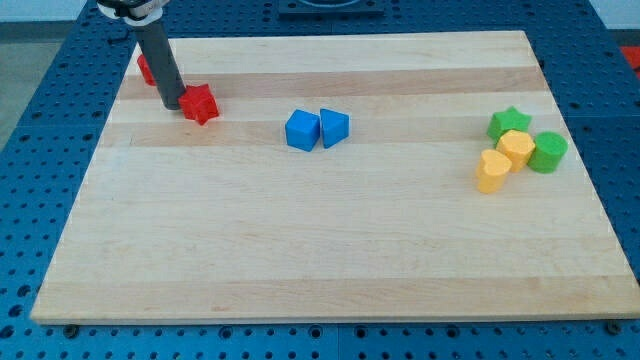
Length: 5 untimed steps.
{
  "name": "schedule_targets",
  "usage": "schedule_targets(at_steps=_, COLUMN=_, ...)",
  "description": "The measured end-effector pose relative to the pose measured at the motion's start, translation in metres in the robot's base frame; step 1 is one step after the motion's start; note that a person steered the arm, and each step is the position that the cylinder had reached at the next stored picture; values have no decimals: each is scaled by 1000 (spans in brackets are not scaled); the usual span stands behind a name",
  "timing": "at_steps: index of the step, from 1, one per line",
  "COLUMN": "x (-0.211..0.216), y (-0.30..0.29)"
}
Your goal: Move your arm to the top left
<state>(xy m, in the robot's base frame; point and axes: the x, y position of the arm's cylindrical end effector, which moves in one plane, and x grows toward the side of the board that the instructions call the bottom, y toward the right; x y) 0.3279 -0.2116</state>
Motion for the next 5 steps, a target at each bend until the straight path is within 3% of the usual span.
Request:
schedule_targets(at_steps=1, x=11, y=19)
schedule_targets(at_steps=3, x=38, y=123)
schedule_targets(at_steps=5, x=4, y=126)
